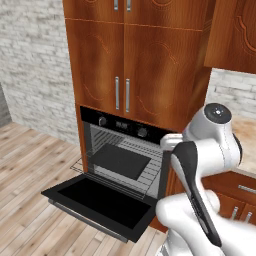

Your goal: Take the baked cake out of the oven and place it on the plate for cooling. Then close the oven door.

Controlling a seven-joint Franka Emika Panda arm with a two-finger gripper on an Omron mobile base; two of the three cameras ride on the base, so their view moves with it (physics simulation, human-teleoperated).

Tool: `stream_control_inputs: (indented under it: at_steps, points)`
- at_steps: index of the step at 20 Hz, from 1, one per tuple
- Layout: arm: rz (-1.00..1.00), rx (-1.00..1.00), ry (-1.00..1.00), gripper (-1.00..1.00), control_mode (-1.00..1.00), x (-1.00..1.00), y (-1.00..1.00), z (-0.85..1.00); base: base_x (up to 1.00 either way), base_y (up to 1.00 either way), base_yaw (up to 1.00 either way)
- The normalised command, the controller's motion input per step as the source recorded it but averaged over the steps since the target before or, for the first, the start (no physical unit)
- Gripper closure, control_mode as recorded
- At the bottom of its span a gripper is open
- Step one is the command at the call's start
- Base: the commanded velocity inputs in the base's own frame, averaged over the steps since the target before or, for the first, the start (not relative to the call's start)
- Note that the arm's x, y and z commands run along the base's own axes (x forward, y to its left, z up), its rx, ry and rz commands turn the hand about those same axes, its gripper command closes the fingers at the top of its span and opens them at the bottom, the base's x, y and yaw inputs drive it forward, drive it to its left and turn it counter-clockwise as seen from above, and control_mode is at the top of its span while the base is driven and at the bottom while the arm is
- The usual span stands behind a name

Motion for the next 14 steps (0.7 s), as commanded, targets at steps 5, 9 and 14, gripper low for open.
stream_control_inputs:
  at_steps: [5, 9, 14]
  points:
    - [-0.05, 0.00, 0.01, 1.00, -1.00, -0.41, -0.49, 0.31, 0.00, 0.00, 0.00]
    - [-0.10, 0.00, 0.02, 1.00, -1.00, -0.30, -0.53, 0.25, 0.00, 0.00, 0.00]
    - [-0.10, -0.07, 0.00, 1.00, -1.00, -0.09, -0.53, 0.13, 0.00, 0.00, 0.00]
